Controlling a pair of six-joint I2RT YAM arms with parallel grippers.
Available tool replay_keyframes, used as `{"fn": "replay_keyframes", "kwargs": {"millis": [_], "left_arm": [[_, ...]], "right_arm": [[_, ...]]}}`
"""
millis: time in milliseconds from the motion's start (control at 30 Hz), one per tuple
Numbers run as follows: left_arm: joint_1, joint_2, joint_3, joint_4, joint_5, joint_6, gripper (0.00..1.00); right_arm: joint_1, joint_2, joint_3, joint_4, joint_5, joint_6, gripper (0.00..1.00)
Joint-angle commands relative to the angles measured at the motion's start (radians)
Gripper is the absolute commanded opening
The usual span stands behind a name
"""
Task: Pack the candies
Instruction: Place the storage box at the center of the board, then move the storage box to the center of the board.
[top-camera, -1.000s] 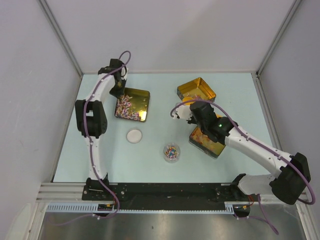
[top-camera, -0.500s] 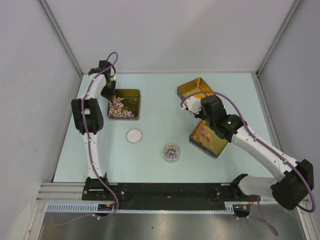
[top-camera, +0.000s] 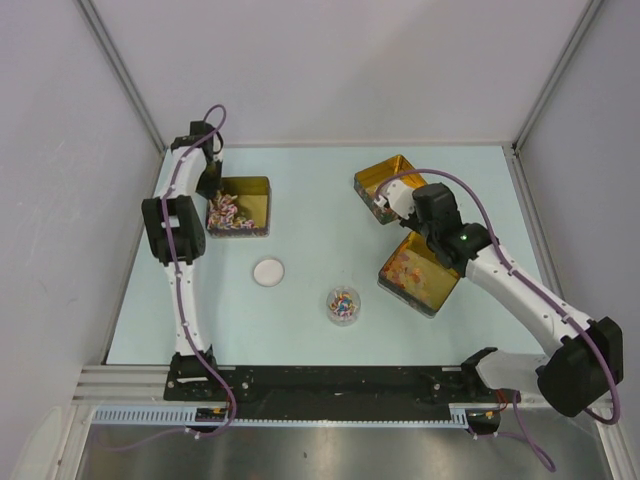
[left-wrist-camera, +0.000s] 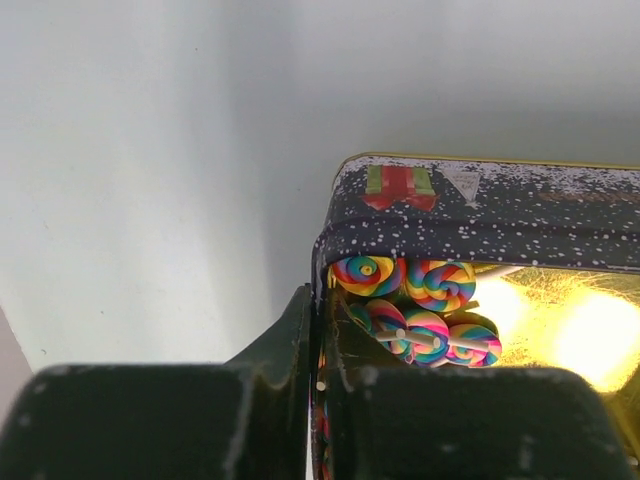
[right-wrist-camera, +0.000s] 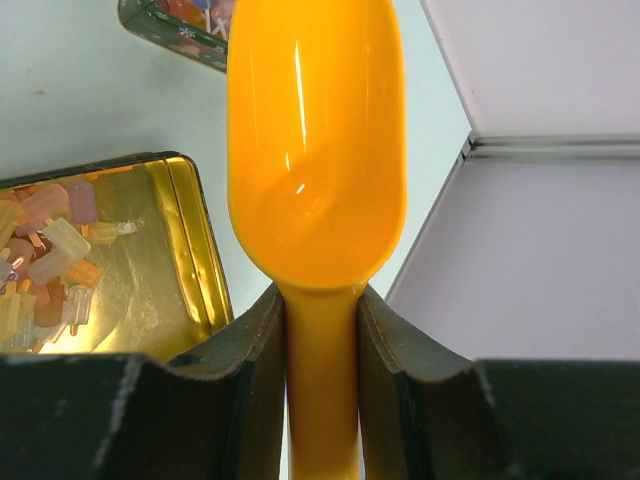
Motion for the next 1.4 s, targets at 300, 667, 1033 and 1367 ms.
{"fn": "replay_keyframes", "kwargs": {"millis": [300,667,1033,1367], "left_arm": [[0.016,-0.031,0.044,0.045,-0.034,-0.009,0.32],[-0.036,-0.210,0.017,0.062,0.029,-0.002,0.67],[-0.338,-0.220,0.142,0.060,0.032,0.034,0.84],[-0.466,-0.145,0.149,0.321,0.349,-0.262,1.00]], "right_arm": [[-0.072,-0.092,0.034,-0.042,-0.059,0.106,0.00],[-0.215,-0.178,0.021,-0.106,-0.137,0.163,0.00],[-0.264,-0.239,-0.074,-0.100,-0.133,0.217,0.00],[-0.301,-0.297,-0.119,-0.119,-0.110,0.235,0.00]]}}
